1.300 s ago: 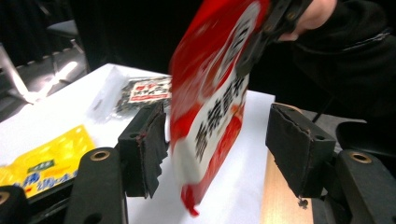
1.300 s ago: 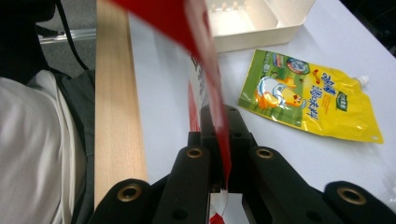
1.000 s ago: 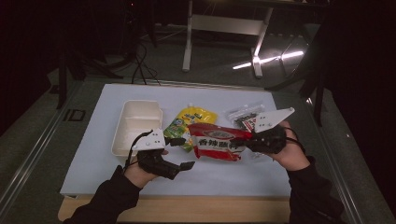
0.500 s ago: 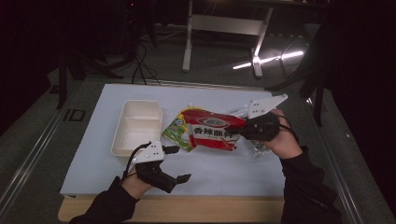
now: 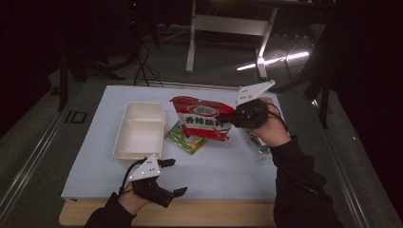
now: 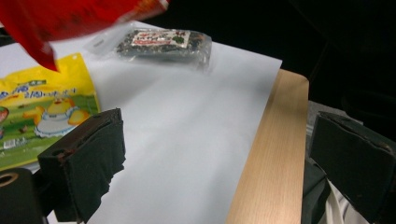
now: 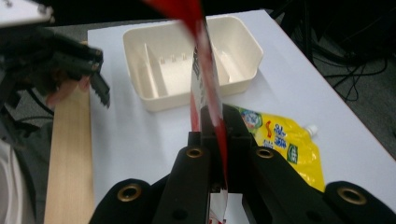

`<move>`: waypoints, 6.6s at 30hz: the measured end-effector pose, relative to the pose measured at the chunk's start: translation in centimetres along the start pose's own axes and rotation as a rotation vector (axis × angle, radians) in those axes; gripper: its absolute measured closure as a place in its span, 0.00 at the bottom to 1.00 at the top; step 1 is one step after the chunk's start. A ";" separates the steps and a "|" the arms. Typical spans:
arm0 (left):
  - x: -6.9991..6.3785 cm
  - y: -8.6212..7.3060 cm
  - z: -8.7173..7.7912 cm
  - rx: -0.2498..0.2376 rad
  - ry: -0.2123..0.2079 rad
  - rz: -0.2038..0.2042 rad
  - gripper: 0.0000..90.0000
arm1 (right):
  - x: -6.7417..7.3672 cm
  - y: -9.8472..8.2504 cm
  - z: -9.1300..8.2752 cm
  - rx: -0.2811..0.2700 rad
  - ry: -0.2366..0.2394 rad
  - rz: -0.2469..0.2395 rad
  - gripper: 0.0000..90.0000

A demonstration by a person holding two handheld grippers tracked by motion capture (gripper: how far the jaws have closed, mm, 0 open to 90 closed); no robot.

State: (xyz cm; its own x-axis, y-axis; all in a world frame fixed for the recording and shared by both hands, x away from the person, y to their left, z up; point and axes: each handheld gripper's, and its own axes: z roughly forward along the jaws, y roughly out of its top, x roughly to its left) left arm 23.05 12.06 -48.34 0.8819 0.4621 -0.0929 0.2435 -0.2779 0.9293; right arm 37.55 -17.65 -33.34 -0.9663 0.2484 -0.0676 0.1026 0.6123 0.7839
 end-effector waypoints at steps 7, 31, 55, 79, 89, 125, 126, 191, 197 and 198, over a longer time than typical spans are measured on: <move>-0.2 -1.4 0.0 0.008 0.005 0.013 0.06 | -0.8 1.2 1.9 -0.008 0.009 0.006 1.00; -0.5 -3.5 0.2 0.036 0.010 0.008 0.06 | -3.5 5.0 9.2 -0.088 0.033 0.048 1.00; -0.9 -4.5 -1.3 0.022 0.038 -0.022 0.06 | -5.4 6.9 16.9 -0.124 0.061 0.073 1.00; -1.0 -5.2 -2.7 0.012 0.082 -0.054 0.06 | -6.8 6.8 23.1 -0.142 0.087 0.099 1.00; -1.1 -5.2 -2.7 0.012 0.082 -0.052 0.06 | -6.8 6.0 24.4 -0.145 0.089 0.134 1.00; -1.3 -4.8 -1.3 0.034 0.048 -0.029 0.06 | -6.4 3.9 19.5 -0.114 0.007 0.153 0.82; -1.3 -4.8 -1.2 0.037 0.046 -0.030 0.06 | -6.4 3.9 19.5 -0.114 0.007 0.153 0.82; -1.1 -5.1 0.6 0.076 0.011 -0.042 0.06 | -14.7 -26.6 -3.6 0.063 -0.581 0.624 1.00; -1.3 -5.4 0.5 0.082 0.014 -0.053 0.06 | -15.3 -28.3 -3.6 0.070 -0.624 0.674 1.00; -1.3 -5.4 0.5 0.082 0.014 -0.052 0.06 | -15.4 -28.5 -3.5 0.079 -0.626 0.674 1.00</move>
State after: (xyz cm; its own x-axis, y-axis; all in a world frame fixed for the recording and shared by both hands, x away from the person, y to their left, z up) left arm 20.78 12.50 -53.39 0.8616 0.4892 -0.1351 0.3220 -0.3211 0.8907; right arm 48.68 -41.52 -52.48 -0.3948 0.9175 0.0486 0.6351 0.2342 0.7361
